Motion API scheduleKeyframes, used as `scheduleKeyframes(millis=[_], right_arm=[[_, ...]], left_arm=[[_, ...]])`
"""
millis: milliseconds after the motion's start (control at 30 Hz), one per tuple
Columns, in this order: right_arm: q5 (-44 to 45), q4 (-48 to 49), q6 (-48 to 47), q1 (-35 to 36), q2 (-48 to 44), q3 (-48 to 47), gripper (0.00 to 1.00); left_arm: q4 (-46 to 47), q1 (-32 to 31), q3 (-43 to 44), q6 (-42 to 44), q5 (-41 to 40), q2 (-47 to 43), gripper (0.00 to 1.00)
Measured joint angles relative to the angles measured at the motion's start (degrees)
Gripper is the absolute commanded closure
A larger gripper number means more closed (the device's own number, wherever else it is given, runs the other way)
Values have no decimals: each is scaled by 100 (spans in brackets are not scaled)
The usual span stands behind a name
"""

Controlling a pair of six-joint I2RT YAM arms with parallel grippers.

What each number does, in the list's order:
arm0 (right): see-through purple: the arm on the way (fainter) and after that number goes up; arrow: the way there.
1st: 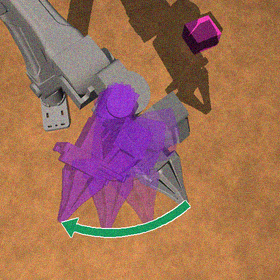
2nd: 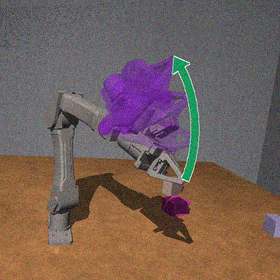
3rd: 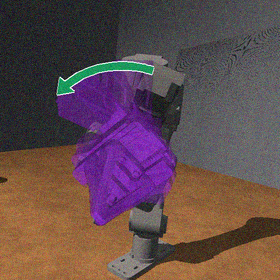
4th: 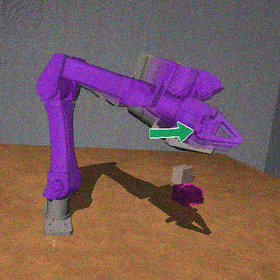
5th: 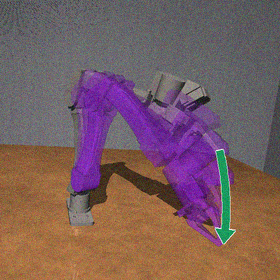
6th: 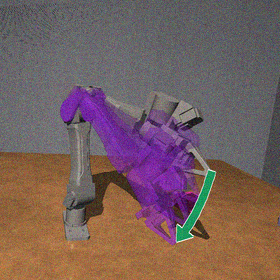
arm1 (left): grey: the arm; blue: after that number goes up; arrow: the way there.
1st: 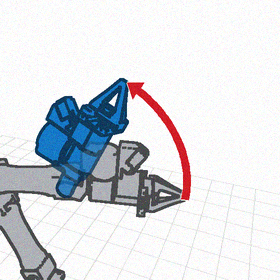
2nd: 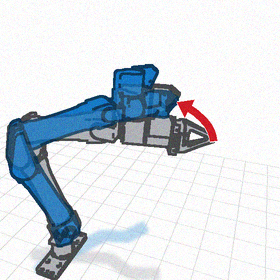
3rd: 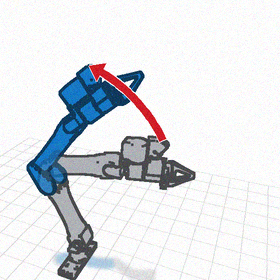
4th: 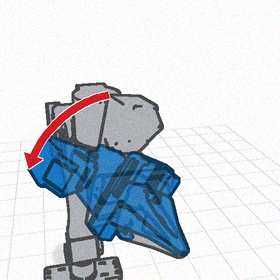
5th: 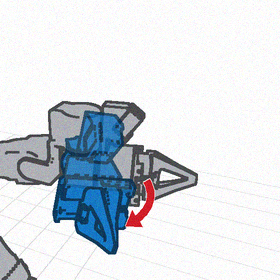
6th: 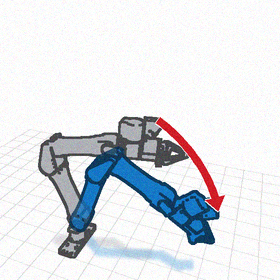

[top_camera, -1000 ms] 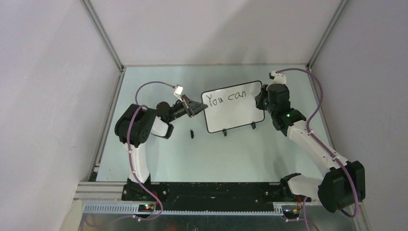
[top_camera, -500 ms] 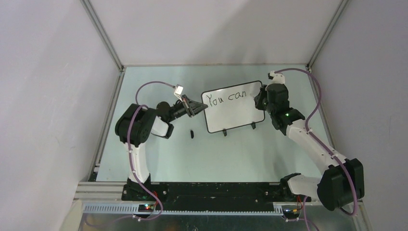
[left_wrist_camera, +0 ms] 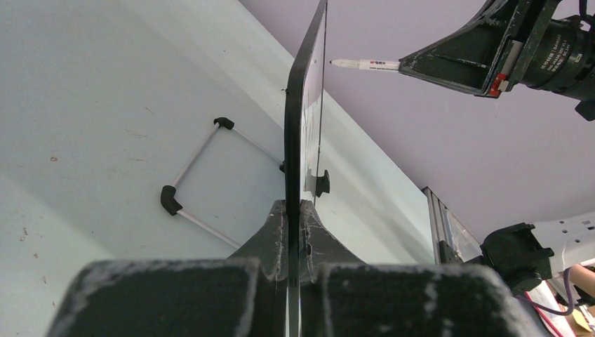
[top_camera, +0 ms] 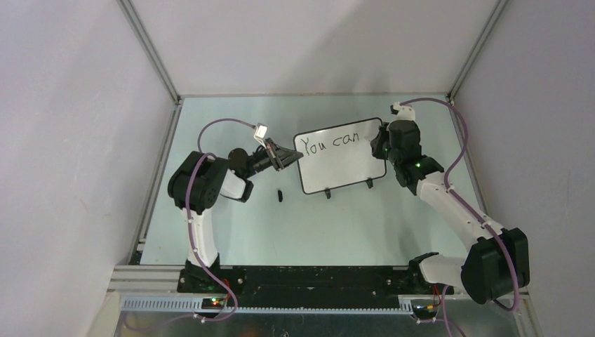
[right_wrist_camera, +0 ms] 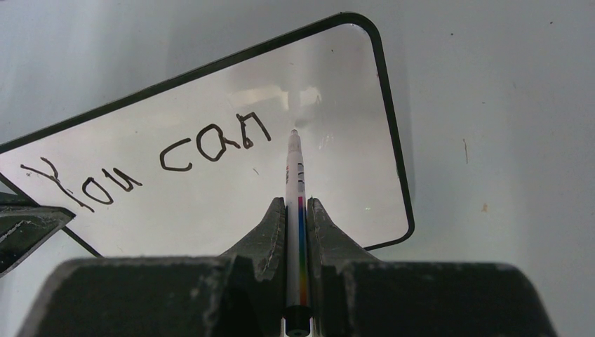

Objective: Write a sentence on the whiteboard

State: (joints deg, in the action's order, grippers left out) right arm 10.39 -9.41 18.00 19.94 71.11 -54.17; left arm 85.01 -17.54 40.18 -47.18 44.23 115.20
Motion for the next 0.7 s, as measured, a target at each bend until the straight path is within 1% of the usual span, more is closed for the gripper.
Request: scheduleKeyframes(millis=[700], right_arm=[[-35, -17, 4, -59, 284, -190, 100]], left_arm=[[-4, 7, 0, 0, 13, -2, 100]])
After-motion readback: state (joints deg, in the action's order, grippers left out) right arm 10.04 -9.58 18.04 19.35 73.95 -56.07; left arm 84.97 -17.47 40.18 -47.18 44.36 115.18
